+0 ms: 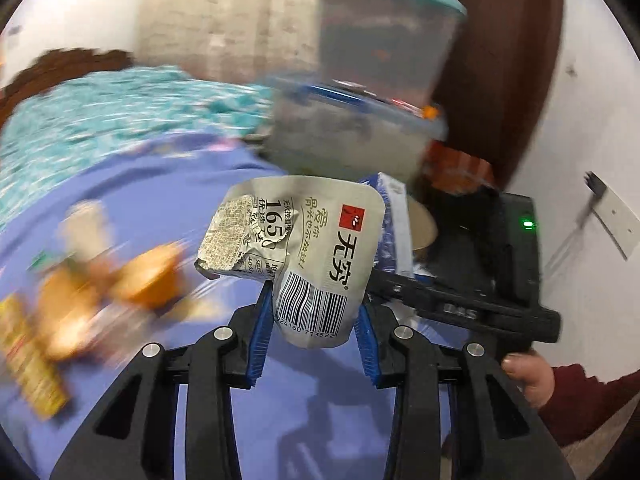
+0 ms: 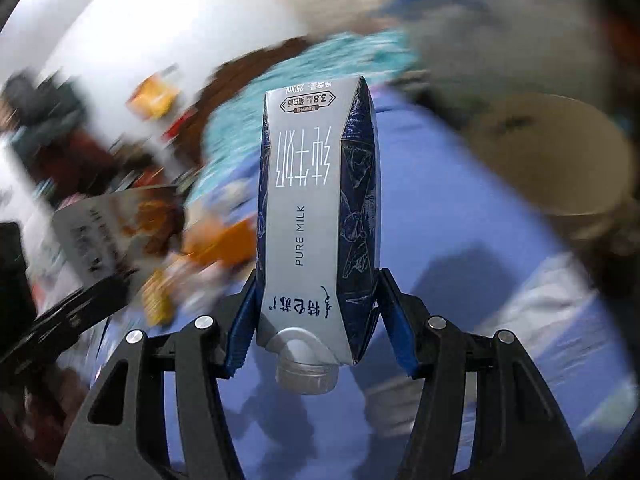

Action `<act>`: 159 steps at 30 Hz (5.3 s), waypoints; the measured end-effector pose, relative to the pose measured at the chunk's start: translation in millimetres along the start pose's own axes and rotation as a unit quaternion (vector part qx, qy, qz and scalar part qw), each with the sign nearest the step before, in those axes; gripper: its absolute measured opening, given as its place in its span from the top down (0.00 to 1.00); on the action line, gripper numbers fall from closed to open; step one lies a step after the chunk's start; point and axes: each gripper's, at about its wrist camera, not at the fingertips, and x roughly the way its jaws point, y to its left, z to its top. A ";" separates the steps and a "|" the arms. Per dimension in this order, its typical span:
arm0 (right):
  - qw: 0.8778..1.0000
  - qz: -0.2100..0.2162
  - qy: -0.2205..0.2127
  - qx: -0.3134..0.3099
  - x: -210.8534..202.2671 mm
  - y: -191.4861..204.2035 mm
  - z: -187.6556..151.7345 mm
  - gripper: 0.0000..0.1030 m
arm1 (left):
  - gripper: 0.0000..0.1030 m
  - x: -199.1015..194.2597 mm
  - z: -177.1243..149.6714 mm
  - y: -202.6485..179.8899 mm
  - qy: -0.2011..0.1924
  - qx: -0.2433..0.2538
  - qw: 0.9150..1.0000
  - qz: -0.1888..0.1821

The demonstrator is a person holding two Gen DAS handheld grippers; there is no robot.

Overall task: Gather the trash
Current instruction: 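Carry wrapper and milk carton to the beige bin and release both, then grasp the crumpled white-red wrapper with left tool while right tool grasps orange peel, then lift the orange peel half with the right tool, then carry white-red wrapper and orange peel to the beige bin and release both, then return both tools to the bed toward the sponge package and yellow box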

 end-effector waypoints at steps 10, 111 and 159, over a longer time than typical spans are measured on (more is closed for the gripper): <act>0.992 -0.067 -0.017 0.104 2.1 -108.4 56.8 0.41 | 0.66 177.3 108.2 -59.6 0.100 -0.008 0.982 -0.159; 0.988 -0.028 0.050 -0.140 21.3 44.1 -14.0 0.61 | 0.62 34.8 -57.7 77.4 0.133 -0.156 0.979 -0.014; 0.950 0.076 0.124 -0.275 117.5 263.5 -86.4 0.18 | 0.16 -186.2 -184.0 266.7 0.005 -0.389 0.881 0.268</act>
